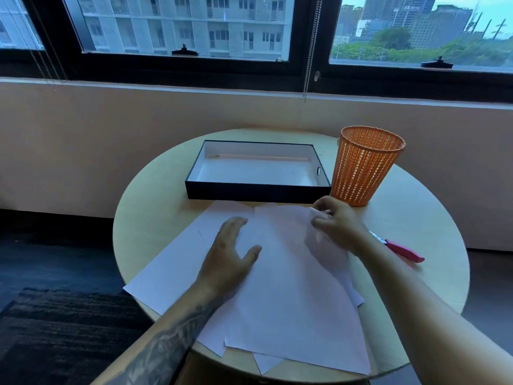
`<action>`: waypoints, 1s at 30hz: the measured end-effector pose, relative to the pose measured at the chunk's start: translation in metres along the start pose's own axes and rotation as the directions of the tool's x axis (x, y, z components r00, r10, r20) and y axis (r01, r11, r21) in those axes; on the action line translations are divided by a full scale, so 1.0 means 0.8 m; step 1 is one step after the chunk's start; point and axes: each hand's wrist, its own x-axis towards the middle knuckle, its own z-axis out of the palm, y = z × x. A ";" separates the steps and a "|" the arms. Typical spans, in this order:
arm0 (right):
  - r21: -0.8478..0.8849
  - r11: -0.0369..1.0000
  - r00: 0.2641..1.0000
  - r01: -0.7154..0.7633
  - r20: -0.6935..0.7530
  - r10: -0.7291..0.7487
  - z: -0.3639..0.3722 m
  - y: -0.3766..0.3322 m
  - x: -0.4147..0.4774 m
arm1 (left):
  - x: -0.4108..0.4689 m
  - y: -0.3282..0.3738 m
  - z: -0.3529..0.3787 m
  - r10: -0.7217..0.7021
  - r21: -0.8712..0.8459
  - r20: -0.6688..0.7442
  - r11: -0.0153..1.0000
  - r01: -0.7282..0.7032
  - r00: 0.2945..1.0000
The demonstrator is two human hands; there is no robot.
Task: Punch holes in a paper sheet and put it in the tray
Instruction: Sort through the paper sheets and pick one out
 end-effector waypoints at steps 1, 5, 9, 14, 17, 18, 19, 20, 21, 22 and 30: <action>0.098 0.995 0.999 0.018 0.046 -0.022 -0.006 -0.008 -0.004 | 0.002 0.000 -0.003 -0.045 -0.117 -0.058 0.992 0.038 0.997; 0.434 0.901 0.985 0.022 0.147 -0.095 -0.024 -0.034 -0.015 | 0.011 -0.006 -0.016 -0.229 -0.462 -0.080 0.871 0.167 0.970; 0.540 0.841 0.981 0.040 0.141 -0.137 -0.020 -0.048 -0.012 | 0.012 -0.004 -0.024 -0.293 -0.714 0.018 0.666 0.218 0.956; 0.415 0.897 0.988 0.153 -0.091 -0.127 -0.009 -0.044 -0.013 | 0.007 -0.003 -0.033 -0.322 -0.689 -0.053 0.696 0.199 0.945; 0.435 0.891 0.984 0.133 -0.166 -0.066 -0.012 -0.024 -0.018 | 0.010 -0.002 -0.032 -0.359 -0.701 -0.119 0.691 0.178 0.926; 0.417 0.902 0.983 0.108 -0.179 -0.035 -0.012 -0.013 -0.019 | 0.011 -0.002 -0.031 -0.368 -0.706 -0.138 0.688 0.169 0.920; 0.379 0.922 0.983 0.083 -0.185 -0.013 -0.010 0.001 -0.019 | 0.011 -0.003 -0.031 -0.384 -0.719 -0.150 0.675 0.166 0.911; 0.304 0.951 0.985 0.064 -0.173 -0.011 -0.008 0.014 -0.020 | 0.012 -0.004 -0.031 -0.404 -0.737 -0.158 0.655 0.164 0.901; 0.180 0.982 0.990 0.049 -0.136 -0.025 -0.003 0.027 -0.019 | 0.013 -0.005 -0.032 -0.424 -0.757 -0.158 0.632 0.167 0.892; 0.017 0.999 0.996 0.043 -0.082 -0.041 0.001 0.036 -0.021 | 0.014 -0.007 -0.032 -0.438 -0.771 -0.152 0.614 0.171 0.886; -0.285 0.957 0.993 -0.054 0.084 0.081 0.021 0.023 -0.028 | 0.017 -0.012 -0.031 -0.470 -0.790 -0.144 0.584 0.185 0.871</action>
